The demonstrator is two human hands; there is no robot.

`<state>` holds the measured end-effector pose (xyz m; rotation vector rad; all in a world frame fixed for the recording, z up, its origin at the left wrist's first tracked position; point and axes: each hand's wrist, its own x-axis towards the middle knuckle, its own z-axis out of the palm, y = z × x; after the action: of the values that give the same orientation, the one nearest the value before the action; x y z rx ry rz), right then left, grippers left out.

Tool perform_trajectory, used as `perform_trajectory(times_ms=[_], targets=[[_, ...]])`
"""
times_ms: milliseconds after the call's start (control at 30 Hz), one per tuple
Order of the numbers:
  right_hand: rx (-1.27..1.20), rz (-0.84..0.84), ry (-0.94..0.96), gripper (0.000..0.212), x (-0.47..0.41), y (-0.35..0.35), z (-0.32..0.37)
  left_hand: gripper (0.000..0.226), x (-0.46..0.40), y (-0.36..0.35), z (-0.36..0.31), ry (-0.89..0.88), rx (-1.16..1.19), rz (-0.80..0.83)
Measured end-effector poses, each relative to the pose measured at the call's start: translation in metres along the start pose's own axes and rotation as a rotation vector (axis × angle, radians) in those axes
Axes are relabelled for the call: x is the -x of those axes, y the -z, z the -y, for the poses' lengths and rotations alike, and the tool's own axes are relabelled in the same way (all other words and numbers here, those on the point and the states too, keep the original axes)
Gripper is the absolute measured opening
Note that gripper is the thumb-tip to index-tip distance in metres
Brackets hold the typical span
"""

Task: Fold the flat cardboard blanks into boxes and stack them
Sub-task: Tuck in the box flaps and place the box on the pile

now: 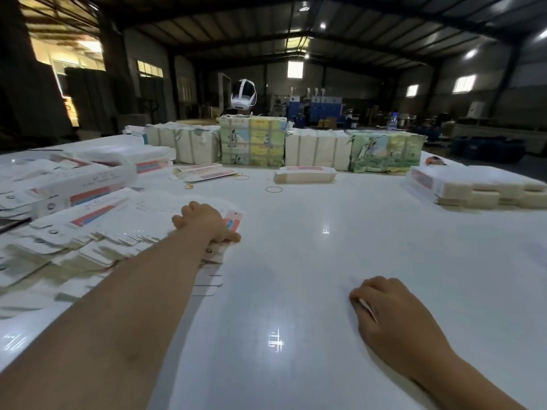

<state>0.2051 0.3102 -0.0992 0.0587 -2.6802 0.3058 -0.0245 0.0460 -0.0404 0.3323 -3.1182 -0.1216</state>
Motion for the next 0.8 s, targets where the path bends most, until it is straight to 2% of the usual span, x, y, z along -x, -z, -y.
perform_trajectory(times_ms=[67, 167, 267, 367, 400, 467, 533, 600, 800], targets=[[-0.016, 0.002, 0.001, 0.02, 0.001, 0.0, 0.0, 0.106, -0.012, 0.004, 0.002, 0.037, 0.072, 0.066], [-0.024, 0.005, 0.006, 0.02, 0.001, 0.001, 0.002, 0.076, -0.02, 0.008, 0.007, 0.04, 0.225, 0.094], [-0.026, 0.007, 0.007, 0.021, 0.001, 0.001, 0.002, 0.044, -0.015, 0.02, 0.007, -0.006, 0.327, 0.048], [-0.018, 0.013, 0.005, 0.022, 0.002, 0.001, 0.002, 0.03, 0.0, 0.035, 0.005, -0.068, 0.336, -0.011], [-0.014, 0.014, 0.004, 0.022, 0.002, 0.001, 0.003, 0.024, 0.008, 0.039, 0.004, -0.096, 0.373, 0.012], [-0.007, 0.017, 0.0, 0.022, 0.002, 0.002, 0.005, 0.011, 0.028, 0.046, 0.002, -0.168, 0.603, 0.166], [-0.006, 0.02, 0.002, 0.023, 0.003, 0.004, 0.007, 0.018, 0.059, 0.05, -0.005, -0.252, 0.838, 0.366], [0.006, 0.034, 0.001, 0.025, 0.003, 0.007, 0.007, 0.026, 0.091, 0.045, -0.015, -0.329, 0.902, 0.473], [-0.06, 0.104, -0.074, 0.032, 0.003, 0.011, 0.007, 0.026, 0.168, 0.002, -0.038, -0.564, 0.75, 0.464]])
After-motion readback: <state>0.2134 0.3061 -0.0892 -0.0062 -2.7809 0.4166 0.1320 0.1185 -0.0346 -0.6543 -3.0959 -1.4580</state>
